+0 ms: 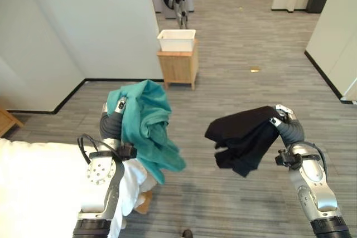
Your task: Pick up bed clothes into laundry basket.
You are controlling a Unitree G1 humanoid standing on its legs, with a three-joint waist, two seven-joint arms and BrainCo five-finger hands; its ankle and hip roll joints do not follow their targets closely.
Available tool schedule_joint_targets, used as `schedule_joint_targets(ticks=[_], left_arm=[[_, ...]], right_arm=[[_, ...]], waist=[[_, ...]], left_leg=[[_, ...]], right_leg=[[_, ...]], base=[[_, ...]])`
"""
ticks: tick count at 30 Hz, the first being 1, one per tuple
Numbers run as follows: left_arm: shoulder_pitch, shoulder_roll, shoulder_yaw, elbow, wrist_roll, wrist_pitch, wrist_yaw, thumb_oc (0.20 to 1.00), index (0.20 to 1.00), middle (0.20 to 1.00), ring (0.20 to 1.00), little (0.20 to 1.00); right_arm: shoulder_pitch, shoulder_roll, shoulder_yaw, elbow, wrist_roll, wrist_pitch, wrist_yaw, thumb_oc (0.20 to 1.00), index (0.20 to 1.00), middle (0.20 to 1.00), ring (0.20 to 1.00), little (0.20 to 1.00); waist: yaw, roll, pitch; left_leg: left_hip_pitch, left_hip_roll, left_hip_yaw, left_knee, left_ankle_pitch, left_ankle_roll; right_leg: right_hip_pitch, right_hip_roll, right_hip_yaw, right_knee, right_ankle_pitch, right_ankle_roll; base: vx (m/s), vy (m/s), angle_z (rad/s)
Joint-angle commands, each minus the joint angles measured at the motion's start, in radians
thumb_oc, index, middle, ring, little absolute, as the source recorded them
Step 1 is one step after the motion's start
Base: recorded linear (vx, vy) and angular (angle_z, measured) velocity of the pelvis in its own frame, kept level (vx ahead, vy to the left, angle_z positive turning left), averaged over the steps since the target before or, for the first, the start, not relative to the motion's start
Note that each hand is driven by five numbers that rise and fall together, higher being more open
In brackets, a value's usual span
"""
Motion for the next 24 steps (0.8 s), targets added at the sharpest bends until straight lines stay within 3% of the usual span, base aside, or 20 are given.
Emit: schedule_joint_targets(ticks=[1,7,9,10,11,12,13,15,16,18,21,24], left_arm=[[-0.038,0.083,0.060,-0.026,0.063,-0.072,0.032,0.200,0.200,0.200,0.200,0.200],[-0.015,0.079,0.080,-0.014,0.037,-0.080,0.042,0.200,0.200,0.200,0.200,0.200],[-0.024,0.079,0.077,-0.006,0.026,-0.075,0.049,0.200,0.200,0.200,0.200,0.200],[-0.027,0.079,0.076,-0.004,0.026,-0.076,0.050,0.200,0.200,0.200,0.200,0.200],[-0.042,0.083,0.066,0.000,0.025,-0.072,0.062,0.200,0.200,0.200,0.200,0.200],[-0.044,0.083,0.066,0.001,0.025,-0.072,0.063,0.200,0.200,0.200,0.200,0.200],[-0.054,0.086,0.057,0.001,0.031,-0.071,0.062,0.200,0.200,0.200,0.200,0.200],[-0.062,0.090,0.050,0.007,0.033,-0.072,0.063,0.200,0.200,0.200,0.200,0.200],[-0.076,0.098,0.045,0.011,0.034,-0.078,0.064,0.200,0.200,0.200,0.200,0.200],[-0.089,0.093,0.042,0.020,0.026,-0.084,0.067,0.200,0.200,0.200,0.200,0.200],[-0.100,0.084,0.045,0.046,0.016,-0.089,0.080,0.200,0.200,0.200,0.200,0.200],[-0.091,0.084,0.045,0.046,0.013,-0.094,0.074,0.200,0.200,0.200,0.200,0.200]], right_arm=[[-0.043,-0.013,-0.042,-0.088,0.019,-0.067,0.008,0.200,0.200,0.200,0.200,0.200],[-0.069,-0.004,-0.060,-0.072,0.053,-0.082,-0.015,0.200,0.200,0.200,0.200,0.200],[-0.075,0.006,-0.068,-0.091,0.048,-0.091,-0.027,0.200,0.200,0.200,0.200,0.200],[-0.076,0.006,-0.068,-0.092,0.048,-0.090,-0.028,0.200,0.200,0.200,0.200,0.200],[-0.081,0.020,-0.059,-0.103,0.043,-0.098,-0.038,0.200,0.200,0.200,0.200,0.200],[-0.082,0.020,-0.059,-0.104,0.042,-0.098,-0.038,0.200,0.200,0.200,0.200,0.200],[-0.074,0.028,-0.053,-0.107,0.035,-0.099,-0.036,0.200,0.200,0.200,0.200,0.200],[-0.061,0.031,-0.060,-0.108,0.030,-0.094,-0.035,0.200,0.200,0.200,0.200,0.200],[-0.033,0.025,-0.079,-0.113,0.027,-0.093,-0.028,0.200,0.200,0.200,0.200,0.200],[-0.015,0.017,-0.101,-0.108,0.032,-0.096,-0.030,0.200,0.200,0.200,0.200,0.200],[-0.004,0.010,-0.131,-0.095,0.039,-0.115,-0.050,0.200,0.200,0.200,0.200,0.200],[-0.004,0.006,-0.141,-0.096,0.036,-0.119,-0.054,0.200,0.200,0.200,0.200,0.200]], waist=[[-0.010,-0.058,-0.019],[-0.005,-0.052,0.004],[-0.012,-0.038,0.024],[-0.007,-0.042,0.024],[-0.014,-0.028,0.059],[-0.012,-0.030,0.063],[-0.024,-0.010,0.091],[-0.040,-0.010,0.098],[-0.071,-0.015,0.106],[-0.094,-0.026,0.105],[-0.129,-0.040,0.103],[-0.139,-0.033,0.094]], left_leg=[[0.012,-0.003,-0.023,0.055,-0.117,0.006],[-0.009,-0.030,-0.006,0.085,-0.145,0.032],[-0.003,-0.041,-0.001,0.095,-0.163,0.057],[-0.008,-0.045,0.003,0.097,-0.163,0.059],[0.016,-0.054,0.025,0.099,-0.179,0.081],[0.016,-0.057,0.027,0.100,-0.179,0.083],[0.048,-0.048,0.028,0.095,-0.193,0.091],[0.066,-0.044,0.022,0.089,-0.196,0.090],[0.097,-0.040,0.009,0.075,-0.216,0.081],[0.135,-0.040,-0.001,0.062,-0.241,0.063],[0.198,-0.014,-0.016,0.046,-0.275,0.017],[0.235,0.022,-0.014,0.044,-0.290,-0.011]], right_leg=[[-0.034,-0.067,0.026,0.059,-0.050,0.053],[-0.080,-0.101,0.068,0.107,-0.038,0.077],[-0.151,-0.121,0.080,0.268,-0.013,0.091],[-0.166,-0.125,0.088,0.288,-0.021,0.093],[-0.233,-0.147,0.058,0.453,0.084,0.095],[-0.239,-0.151,0.064,0.464,0.081,0.097],[-0.321,-0.144,0.046,0.611,0.082,0.092],[-0.365,-0.118,0.052,0.644,0.064,0.092],[-0.422,-0.073,0.055,0.583,0.043,0.088],[-0.453,-0.070,0.042,0.432,0.034,0.078],[-0.469,-0.066,0.032,0.133,0.108,0.092],[-0.465,-0.063,-0.008,0.025,0.170,0.110]], base=[[0.03,0.047,-0.15],[0.06,0.110,-0.22],[0.07,0.190,-0.19],[0.05,0.224,-0.08],[0.03,0.159,-0.14],[0.11,0.248,-0.33],[0.13,0.104,-0.49],[0.21,0.040,-0.20],[0.33,-0.056,0.12],[0.42,-0.121,0.12],[0.44,-0.195,0.10],[0.44,-0.212,0.26]])
